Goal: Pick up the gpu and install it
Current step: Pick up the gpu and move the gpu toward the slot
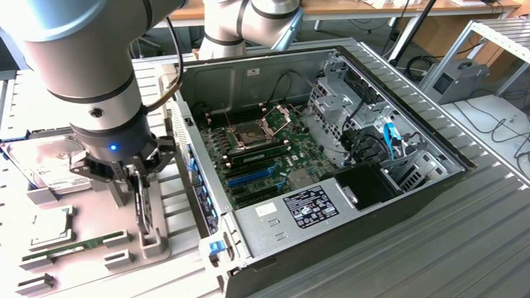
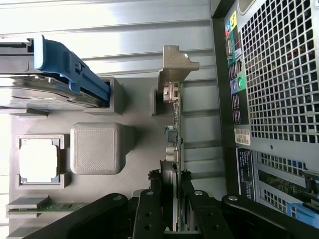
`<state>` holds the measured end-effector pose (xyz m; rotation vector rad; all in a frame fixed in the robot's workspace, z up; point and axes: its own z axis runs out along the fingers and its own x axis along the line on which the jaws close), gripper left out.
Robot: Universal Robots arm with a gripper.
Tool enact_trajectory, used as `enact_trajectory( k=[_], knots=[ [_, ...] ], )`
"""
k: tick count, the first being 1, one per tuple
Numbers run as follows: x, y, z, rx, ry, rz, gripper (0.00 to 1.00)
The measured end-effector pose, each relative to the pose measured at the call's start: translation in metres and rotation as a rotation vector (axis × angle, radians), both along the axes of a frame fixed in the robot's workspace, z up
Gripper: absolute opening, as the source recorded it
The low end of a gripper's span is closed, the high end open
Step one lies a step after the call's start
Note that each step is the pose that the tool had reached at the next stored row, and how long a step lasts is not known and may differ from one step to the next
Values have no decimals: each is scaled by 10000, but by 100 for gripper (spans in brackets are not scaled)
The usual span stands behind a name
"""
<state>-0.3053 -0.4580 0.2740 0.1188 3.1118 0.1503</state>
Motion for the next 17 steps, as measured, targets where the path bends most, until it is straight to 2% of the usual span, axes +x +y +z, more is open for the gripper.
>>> enact_trajectory(
  k=[3, 4, 6, 7, 10, 17],
  knots=[
    [0, 2, 31, 3, -2, 0, 26],
    [-1, 3, 32, 23, -3, 0, 26],
    [-1, 7, 34, 109, -1, -1, 26],
    [0, 12, 33, 125, -3, -1, 26],
    [0, 29, 33, 141, -3, 0, 26],
    [0, 37, 44, 154, -1, 1, 26]
  ],
)
